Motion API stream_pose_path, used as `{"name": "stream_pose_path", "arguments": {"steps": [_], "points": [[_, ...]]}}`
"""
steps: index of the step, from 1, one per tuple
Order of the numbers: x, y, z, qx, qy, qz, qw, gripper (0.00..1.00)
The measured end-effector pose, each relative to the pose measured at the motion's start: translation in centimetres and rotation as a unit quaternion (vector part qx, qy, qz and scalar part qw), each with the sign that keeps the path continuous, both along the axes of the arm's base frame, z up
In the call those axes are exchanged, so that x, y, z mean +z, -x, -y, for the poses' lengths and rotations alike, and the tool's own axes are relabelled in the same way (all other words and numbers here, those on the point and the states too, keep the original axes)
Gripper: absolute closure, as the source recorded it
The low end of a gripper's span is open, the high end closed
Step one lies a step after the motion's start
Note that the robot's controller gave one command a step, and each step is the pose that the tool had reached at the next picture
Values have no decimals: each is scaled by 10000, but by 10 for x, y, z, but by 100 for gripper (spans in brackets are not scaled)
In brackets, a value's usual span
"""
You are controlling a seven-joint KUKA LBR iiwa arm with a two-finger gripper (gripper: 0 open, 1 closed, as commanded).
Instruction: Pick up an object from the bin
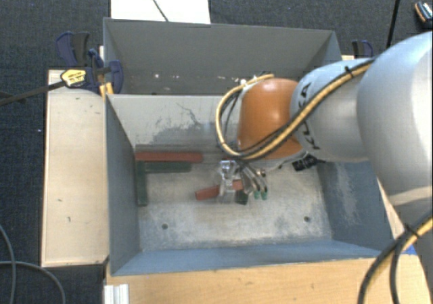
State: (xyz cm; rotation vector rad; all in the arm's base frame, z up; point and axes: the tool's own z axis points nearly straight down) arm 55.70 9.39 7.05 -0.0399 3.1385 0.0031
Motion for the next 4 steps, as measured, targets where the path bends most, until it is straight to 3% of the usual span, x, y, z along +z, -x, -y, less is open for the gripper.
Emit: {"name": "stream_pose_path", "arguments": {"steps": [1, 2, 3, 4], "points": [[169, -8, -11, -545, -10, 44, 9985, 100], [164, -6, -10, -553, 2, -1, 9985, 0], [47, 26, -11, -497, 17, -50, 9987, 0], [0, -18, 36, 1309, 17, 5, 9914, 0]]}}
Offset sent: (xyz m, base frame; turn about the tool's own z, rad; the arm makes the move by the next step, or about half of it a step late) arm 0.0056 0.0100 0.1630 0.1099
